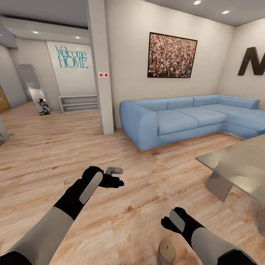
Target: Place each of the two pumpkins and all three candles from the living room inside a cabinet in the living room (use any cabinet), then make sure every cabinet is closed, and position the cauldron so it is next to a table in the living room.
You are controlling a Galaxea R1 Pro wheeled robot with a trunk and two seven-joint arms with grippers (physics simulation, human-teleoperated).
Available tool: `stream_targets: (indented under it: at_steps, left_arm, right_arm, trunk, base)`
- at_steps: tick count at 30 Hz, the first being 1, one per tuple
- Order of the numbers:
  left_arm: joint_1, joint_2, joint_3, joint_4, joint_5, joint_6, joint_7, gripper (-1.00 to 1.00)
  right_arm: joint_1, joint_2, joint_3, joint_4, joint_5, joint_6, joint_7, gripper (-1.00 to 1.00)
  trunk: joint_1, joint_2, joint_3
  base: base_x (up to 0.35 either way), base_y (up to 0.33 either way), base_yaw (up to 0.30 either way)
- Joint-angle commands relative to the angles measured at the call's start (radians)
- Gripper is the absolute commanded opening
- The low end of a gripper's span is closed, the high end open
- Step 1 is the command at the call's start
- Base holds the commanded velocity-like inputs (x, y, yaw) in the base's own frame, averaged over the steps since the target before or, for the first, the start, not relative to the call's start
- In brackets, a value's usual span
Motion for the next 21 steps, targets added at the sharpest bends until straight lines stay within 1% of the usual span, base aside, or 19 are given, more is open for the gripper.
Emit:
stream_targets:
  at_steps: [1,21]
  left_arm:
    - [-0.001,0.001,-0.003,-0.001,0.011,0.001,0.010,1.00]
    - [-0.002,-0.001,-0.004,-0.002,0.004,0.001,0.010,1.00]
  right_arm:
    - [-0.001,0.000,0.008,-0.002,-0.010,0.003,-0.008,1.00]
    - [0.001,0.003,0.011,-0.003,-0.010,0.001,-0.008,1.00]
  trunk:
    - [0.000,-0.001,-0.005]
    - [0.009,-0.005,-0.082]
  base:
    - [0.000,0.000,0.000]
    - [0.000,0.000,0.000]
